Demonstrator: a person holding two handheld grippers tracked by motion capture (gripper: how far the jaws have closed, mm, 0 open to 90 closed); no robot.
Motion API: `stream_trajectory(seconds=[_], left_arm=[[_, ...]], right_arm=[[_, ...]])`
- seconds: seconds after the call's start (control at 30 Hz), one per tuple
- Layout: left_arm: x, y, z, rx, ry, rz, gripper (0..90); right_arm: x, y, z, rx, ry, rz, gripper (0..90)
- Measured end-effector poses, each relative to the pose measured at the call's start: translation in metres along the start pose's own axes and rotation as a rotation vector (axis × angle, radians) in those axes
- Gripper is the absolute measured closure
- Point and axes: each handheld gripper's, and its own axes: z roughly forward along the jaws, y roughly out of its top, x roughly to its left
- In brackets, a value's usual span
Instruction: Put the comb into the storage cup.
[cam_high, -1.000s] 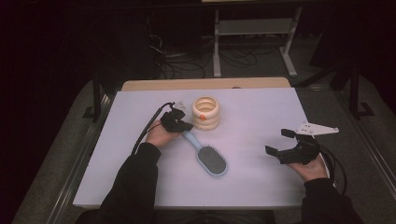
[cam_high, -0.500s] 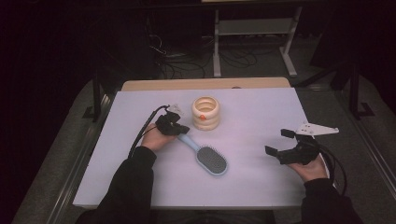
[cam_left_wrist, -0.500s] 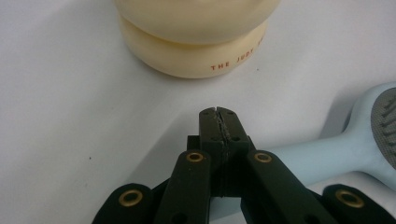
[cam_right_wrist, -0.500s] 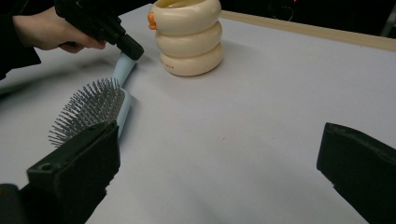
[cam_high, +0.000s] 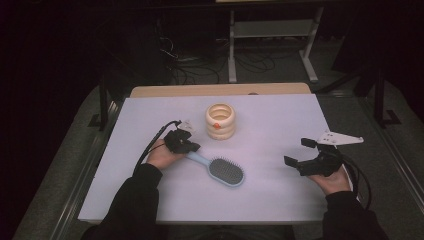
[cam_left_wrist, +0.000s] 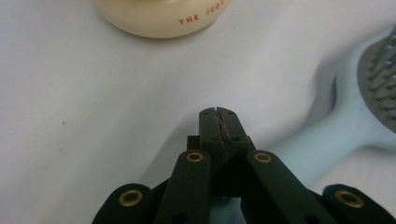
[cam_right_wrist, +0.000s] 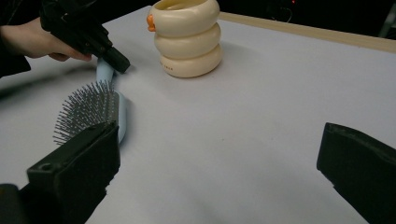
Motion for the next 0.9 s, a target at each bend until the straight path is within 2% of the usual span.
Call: stream_trajectory(seconds=[0.53, 0.77, 0.9], left_arm=[[-0.012, -0.008, -0.006, 0.009, -0.013, 0.024, 90.0], [-0.015, -0.017, -0.012, 0.02, -0.004, 0.028, 90.0], [-0.021, -0.021, -0.016, 0.022, 0.004, 0.035, 90.0]], right_arm=[[0.001, 0.0, -0.001, -0.001, -0.003, 0.001, 0.0], [0.001, 0.0, -0.001, -0.001, -0.006, 0.001, 0.0], [0.0, 0.0, -0.001, 0.0, -0.007, 0.001, 0.0]])
